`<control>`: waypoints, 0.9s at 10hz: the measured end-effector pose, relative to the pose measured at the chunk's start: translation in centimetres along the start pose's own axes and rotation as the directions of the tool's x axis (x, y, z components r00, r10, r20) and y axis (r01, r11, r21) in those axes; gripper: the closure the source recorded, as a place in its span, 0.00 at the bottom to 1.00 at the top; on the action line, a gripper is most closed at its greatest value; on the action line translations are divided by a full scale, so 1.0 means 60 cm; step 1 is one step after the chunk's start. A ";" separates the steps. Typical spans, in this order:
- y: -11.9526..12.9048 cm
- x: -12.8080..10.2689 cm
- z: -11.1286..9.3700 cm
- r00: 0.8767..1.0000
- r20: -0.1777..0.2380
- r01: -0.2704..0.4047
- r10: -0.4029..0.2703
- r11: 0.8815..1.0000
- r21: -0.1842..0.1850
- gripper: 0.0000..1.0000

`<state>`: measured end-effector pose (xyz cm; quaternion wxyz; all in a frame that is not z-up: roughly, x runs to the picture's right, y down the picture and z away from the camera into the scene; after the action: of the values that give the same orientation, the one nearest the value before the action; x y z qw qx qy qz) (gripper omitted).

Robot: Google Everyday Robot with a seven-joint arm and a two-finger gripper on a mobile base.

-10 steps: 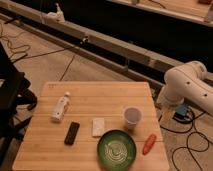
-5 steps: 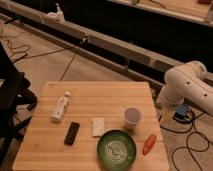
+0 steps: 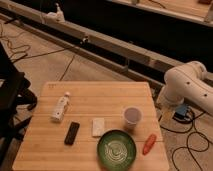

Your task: Place the bottle in the ceramic bowl

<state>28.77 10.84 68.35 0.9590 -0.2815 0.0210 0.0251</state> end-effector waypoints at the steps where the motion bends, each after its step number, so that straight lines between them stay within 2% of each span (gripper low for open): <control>1: 0.000 0.000 0.000 1.000 0.000 0.000 0.000 1.000 0.000 0.35; 8: -0.006 0.005 -0.006 1.000 -0.009 0.003 -0.003 1.000 0.007 0.35; 9: -0.031 -0.001 -0.020 1.000 -0.019 0.024 -0.024 1.000 0.020 0.35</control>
<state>28.79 8.67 68.35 0.9618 -0.2722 0.0268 0.0108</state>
